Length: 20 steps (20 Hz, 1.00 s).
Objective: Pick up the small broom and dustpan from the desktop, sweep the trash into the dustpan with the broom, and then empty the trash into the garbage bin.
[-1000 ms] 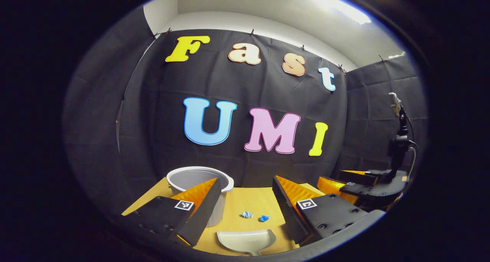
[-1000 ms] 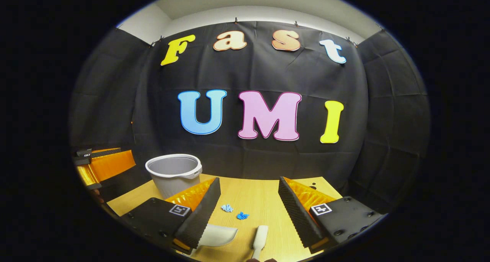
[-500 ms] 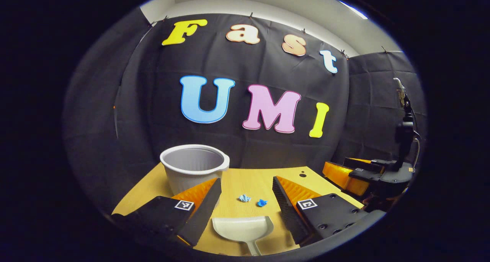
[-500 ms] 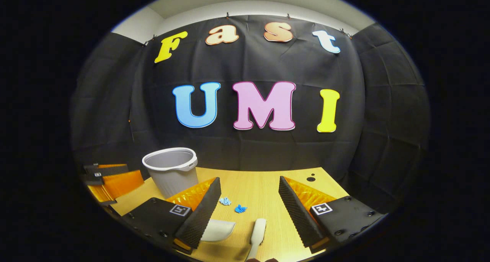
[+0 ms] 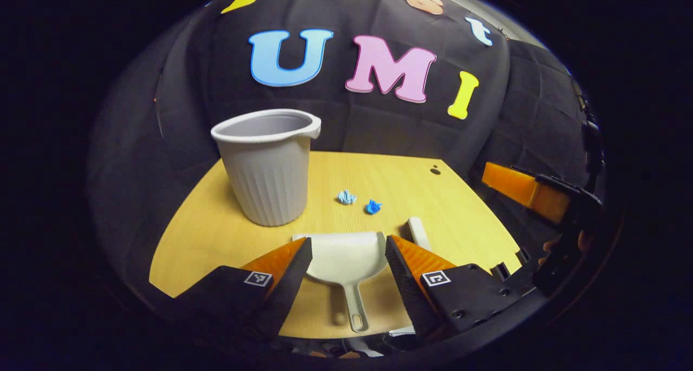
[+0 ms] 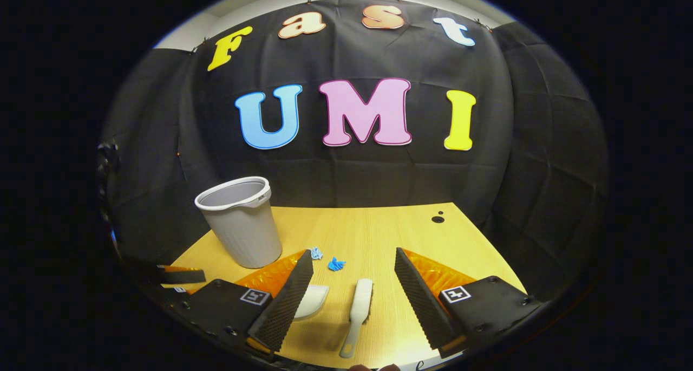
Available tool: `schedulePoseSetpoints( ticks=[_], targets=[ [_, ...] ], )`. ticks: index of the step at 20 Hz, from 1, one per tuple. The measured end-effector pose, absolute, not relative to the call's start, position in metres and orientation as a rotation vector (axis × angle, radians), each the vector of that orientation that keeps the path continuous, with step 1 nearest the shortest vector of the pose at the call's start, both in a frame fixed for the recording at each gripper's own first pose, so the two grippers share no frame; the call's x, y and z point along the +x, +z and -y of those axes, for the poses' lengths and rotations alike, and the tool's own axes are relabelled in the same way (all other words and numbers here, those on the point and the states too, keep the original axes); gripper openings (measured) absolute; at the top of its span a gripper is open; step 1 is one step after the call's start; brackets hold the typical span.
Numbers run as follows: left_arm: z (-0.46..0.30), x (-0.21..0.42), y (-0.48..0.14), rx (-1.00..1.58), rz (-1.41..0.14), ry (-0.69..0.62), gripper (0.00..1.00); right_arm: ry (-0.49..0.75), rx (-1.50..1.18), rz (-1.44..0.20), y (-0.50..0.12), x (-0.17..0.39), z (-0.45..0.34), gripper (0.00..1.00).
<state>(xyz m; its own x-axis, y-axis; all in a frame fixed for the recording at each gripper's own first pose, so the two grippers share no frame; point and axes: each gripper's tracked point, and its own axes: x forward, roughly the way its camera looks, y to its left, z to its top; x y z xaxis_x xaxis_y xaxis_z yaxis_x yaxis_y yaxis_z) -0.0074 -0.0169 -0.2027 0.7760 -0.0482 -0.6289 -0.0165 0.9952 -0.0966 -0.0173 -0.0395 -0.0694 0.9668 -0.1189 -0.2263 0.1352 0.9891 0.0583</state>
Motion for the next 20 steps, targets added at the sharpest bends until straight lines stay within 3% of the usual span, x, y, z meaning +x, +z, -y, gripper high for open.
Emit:
schedulePoseSetpoints(
  ticks=[8, 13, 20],
  targets=[
    [0.031, -0.029, -0.290, -0.141, -1.015, -0.005, 0.83, -0.151, 0.060, -0.225, -0.081, -0.050, 0.057, 0.98],
    [0.029, -0.020, -0.338, -0.070, -1.216, 0.074, 0.83, -0.191, 0.076, -0.192, -0.073, -0.069, 0.071, 0.98],
    [0.037, 0.001, -0.364, -0.086, -1.366, 0.102, 0.80, -0.232, 0.009, -0.119, -0.052, -0.089, 0.088, 0.98]
  ],
)
